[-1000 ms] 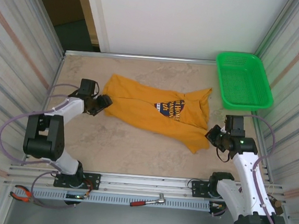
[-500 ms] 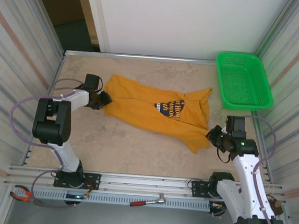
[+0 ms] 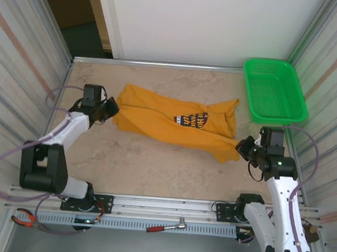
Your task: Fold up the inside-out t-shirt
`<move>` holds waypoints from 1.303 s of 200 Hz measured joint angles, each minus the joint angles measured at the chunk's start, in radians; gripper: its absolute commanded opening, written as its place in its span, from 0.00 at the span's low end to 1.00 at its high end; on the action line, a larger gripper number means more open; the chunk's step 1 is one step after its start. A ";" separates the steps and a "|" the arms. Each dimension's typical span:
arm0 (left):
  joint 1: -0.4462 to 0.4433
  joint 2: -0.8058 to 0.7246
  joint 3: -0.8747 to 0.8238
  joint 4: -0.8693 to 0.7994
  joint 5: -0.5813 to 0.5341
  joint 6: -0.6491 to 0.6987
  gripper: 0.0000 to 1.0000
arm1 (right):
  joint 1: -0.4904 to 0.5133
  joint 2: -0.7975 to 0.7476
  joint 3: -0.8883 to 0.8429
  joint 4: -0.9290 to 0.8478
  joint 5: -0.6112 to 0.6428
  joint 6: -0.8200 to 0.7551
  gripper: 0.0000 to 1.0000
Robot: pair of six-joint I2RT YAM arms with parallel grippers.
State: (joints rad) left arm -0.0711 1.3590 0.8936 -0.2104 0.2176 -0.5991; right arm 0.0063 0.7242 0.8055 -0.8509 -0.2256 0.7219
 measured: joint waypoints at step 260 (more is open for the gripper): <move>0.032 0.147 0.463 0.006 0.100 -0.145 0.00 | -0.013 0.663 0.833 0.433 -0.132 0.047 0.00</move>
State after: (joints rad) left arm -0.0391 1.5059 1.3567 -0.2043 0.3176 -0.7444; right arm -0.0063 1.3869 1.6382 -0.4179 -0.3573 0.7685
